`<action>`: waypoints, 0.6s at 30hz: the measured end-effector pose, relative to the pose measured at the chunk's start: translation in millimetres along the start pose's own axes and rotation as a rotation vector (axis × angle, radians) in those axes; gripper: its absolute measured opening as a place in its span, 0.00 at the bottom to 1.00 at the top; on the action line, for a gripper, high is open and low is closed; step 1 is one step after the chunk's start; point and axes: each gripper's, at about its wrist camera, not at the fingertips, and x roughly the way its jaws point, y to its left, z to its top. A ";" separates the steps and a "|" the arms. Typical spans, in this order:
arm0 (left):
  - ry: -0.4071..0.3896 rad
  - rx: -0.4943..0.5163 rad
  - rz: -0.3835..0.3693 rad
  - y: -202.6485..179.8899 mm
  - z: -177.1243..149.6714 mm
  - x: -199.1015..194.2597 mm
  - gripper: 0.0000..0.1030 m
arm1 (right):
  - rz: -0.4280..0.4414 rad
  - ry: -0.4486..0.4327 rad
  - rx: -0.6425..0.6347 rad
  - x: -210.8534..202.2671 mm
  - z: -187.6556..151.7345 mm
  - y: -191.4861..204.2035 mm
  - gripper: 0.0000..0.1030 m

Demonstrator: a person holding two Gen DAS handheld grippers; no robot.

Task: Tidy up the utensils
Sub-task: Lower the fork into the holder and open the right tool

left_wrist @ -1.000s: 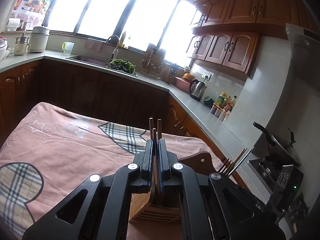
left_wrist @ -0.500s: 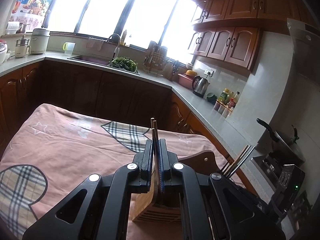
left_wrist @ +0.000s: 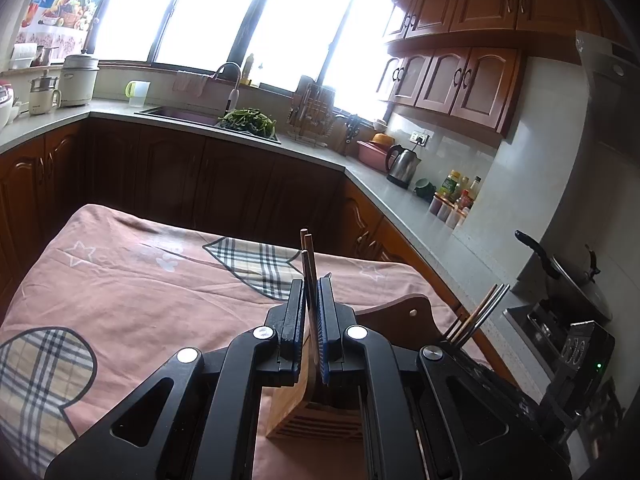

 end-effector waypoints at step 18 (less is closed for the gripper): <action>0.030 0.005 0.012 -2.6 -4.0 4.8 0.06 | -0.020 -0.039 -0.003 -19.4 5.6 1.7 0.26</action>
